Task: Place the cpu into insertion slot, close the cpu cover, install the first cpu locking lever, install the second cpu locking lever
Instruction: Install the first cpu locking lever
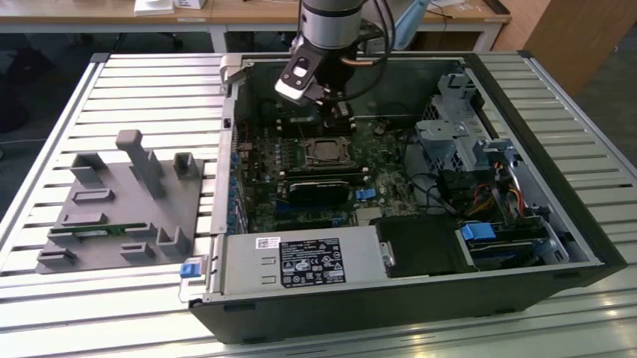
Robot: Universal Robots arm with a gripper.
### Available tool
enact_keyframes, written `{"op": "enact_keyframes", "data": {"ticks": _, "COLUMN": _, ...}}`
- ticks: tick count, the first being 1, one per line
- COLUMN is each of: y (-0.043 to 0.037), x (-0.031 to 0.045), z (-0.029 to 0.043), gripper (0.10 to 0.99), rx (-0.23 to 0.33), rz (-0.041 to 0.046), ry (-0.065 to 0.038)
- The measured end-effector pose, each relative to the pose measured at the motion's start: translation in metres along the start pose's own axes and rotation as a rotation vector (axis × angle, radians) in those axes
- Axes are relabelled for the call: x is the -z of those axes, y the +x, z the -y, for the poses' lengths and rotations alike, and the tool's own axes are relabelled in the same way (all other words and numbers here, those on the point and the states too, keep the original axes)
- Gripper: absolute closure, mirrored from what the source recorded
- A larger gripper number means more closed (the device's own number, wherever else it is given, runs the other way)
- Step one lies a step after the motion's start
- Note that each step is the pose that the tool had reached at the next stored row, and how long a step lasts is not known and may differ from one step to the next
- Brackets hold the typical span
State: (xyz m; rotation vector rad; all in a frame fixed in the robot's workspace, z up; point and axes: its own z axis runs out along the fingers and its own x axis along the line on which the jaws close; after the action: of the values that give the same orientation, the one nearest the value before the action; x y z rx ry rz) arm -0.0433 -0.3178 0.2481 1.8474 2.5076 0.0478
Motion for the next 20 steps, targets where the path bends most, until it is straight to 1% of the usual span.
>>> {"op": "enact_keyframes", "data": {"ticks": 5, "y": 0.0, "x": 0.0, "z": 0.0, "gripper": 0.965, "rx": 0.066, "rz": -0.0026, "ry": 0.0}}
{"op": "enact_keyframes", "data": {"ticks": 16, "y": 0.0, "x": 0.0, "z": 0.0, "gripper": 0.965, "rx": 0.259, "rz": -0.0105, "ry": -0.001}}
{"op": "enact_keyframes", "data": {"ticks": 20, "y": 0.0, "x": 0.0, "z": 0.0, "gripper": 0.965, "rx": 0.307, "rz": -0.0124, "ry": -0.001}}
